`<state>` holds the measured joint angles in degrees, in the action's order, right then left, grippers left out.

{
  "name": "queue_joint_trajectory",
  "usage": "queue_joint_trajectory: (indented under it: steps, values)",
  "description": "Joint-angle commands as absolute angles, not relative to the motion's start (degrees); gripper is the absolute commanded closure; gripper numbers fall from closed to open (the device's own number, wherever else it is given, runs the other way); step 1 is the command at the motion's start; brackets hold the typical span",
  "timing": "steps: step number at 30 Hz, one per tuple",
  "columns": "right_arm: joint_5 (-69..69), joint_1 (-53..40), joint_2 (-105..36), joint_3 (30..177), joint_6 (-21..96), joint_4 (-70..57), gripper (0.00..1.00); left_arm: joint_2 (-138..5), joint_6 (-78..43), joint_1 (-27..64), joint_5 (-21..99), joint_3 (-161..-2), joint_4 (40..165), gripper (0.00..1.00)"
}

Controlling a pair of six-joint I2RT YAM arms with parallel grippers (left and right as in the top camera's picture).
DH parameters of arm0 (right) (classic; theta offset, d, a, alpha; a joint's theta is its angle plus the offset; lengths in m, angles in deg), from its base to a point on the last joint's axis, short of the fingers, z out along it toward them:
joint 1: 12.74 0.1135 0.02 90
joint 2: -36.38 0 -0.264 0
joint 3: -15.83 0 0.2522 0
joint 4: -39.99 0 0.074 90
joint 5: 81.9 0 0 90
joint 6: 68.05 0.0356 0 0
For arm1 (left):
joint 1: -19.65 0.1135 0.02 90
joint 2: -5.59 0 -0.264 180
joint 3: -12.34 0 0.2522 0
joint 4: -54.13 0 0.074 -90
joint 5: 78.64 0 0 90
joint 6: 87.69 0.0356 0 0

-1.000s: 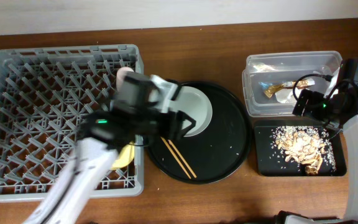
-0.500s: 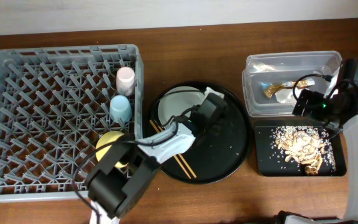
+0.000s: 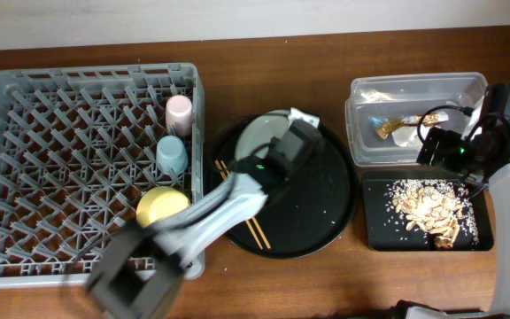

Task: Sort waste into correct bins and load items into the dishwasher rack
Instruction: 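Grasp the white plate with the left gripper and stand it in the rack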

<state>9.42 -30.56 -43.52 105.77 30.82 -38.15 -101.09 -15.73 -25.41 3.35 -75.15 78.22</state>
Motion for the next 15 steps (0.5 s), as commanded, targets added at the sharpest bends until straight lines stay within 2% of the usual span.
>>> queue_joint_trajectory:
  steps: [1, 2, 5, 7, 9, 11, 15]
  values:
    - [10.12, -30.76, -43.5, 106.41, 30.75, -38.09, 0.01, -80.61, -16.04, -20.78, 14.19, -83.96, 87.05, 1.0]
    - [10.12, -30.76, -43.5, 106.41, 30.75, -38.07, 0.01, -77.44, -16.01, -17.56, 16.75, -86.45, 91.62, 1.0]
    - [10.1, -30.76, -43.5, 106.41, 30.75, -38.07, 0.01, -72.47, -13.68, -0.43, 36.29, -93.58, 105.65, 1.0]
    - [10.12, -30.76, -43.5, 106.41, 30.75, -38.07, 0.02, -73.87, -12.39, 16.49, 63.31, -94.5, 107.66, 1.0]
    - [10.12, -30.76, -43.5, 106.41, 30.75, -38.07, 0.01, -78.11, -12.39, 27.31, 80.62, -94.5, 107.64, 1.0]
    - [10.12, -30.76, -43.5, 106.41, 30.75, -38.07, 0.02, -84.6, -12.39, 33.5, 89.27, -94.5, 107.62, 1.0]
    - [10.12, -30.76, -43.5, 106.41, 30.75, -38.07, 0.01, -97.68, -12.43, 39.62, 92.05, -94.5, 107.42, 1.0]
